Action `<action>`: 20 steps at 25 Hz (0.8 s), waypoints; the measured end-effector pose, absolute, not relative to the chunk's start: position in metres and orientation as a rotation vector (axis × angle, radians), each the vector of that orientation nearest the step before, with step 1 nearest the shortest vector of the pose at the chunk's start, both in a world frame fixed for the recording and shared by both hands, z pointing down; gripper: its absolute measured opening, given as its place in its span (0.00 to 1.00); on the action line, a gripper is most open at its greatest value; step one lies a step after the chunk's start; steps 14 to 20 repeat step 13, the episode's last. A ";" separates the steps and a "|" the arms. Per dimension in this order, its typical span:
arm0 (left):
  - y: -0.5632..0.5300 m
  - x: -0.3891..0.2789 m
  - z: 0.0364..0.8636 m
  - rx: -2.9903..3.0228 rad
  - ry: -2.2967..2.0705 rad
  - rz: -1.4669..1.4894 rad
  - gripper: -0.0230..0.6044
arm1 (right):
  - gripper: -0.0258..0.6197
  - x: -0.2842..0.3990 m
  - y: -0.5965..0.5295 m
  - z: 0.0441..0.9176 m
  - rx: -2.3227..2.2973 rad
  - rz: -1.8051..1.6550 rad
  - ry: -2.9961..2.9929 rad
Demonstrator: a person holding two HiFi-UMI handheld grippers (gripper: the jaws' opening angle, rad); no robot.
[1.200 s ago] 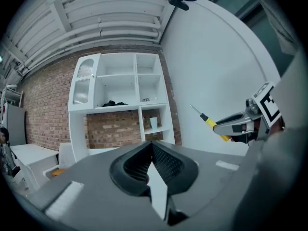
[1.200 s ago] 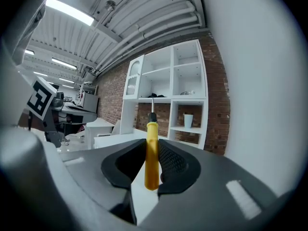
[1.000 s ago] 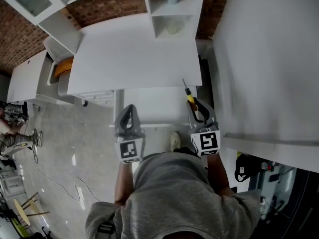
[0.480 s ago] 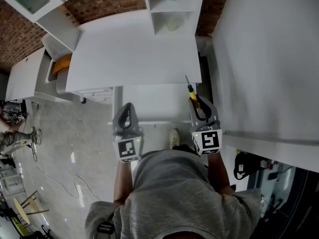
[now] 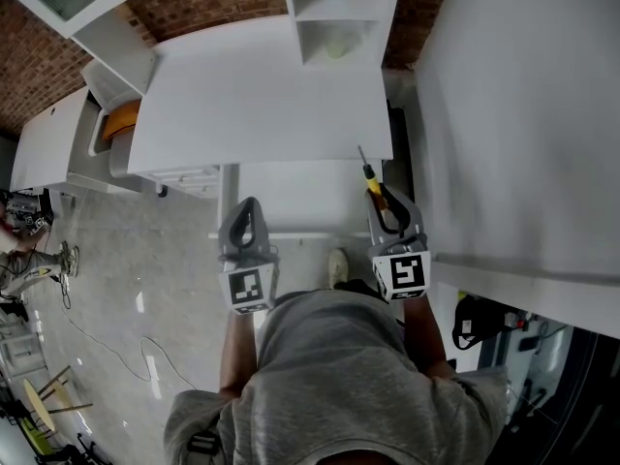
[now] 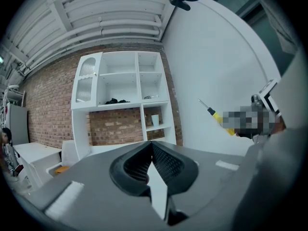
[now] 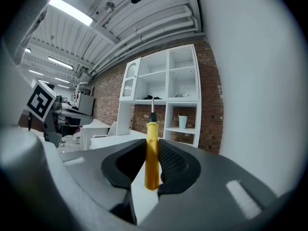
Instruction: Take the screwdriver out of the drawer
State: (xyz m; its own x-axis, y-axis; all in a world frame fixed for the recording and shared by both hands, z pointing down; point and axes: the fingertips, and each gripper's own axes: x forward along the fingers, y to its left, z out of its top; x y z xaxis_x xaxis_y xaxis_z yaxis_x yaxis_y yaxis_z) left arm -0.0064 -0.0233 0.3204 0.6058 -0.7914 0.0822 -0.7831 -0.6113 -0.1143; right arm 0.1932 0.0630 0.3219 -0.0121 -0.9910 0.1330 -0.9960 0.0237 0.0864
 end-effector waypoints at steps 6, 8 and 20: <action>-0.023 -0.005 0.319 -2.752 1.348 -0.224 0.06 | 0.17 0.192 0.063 0.322 2.084 0.048 -2.136; -0.022 -0.005 0.321 -2.756 1.348 -0.220 0.06 | 0.17 0.191 0.063 0.319 2.094 0.027 -2.144; -0.024 -0.006 0.325 -2.764 1.359 -0.192 0.06 | 0.17 0.191 0.062 0.324 2.073 0.045 -2.140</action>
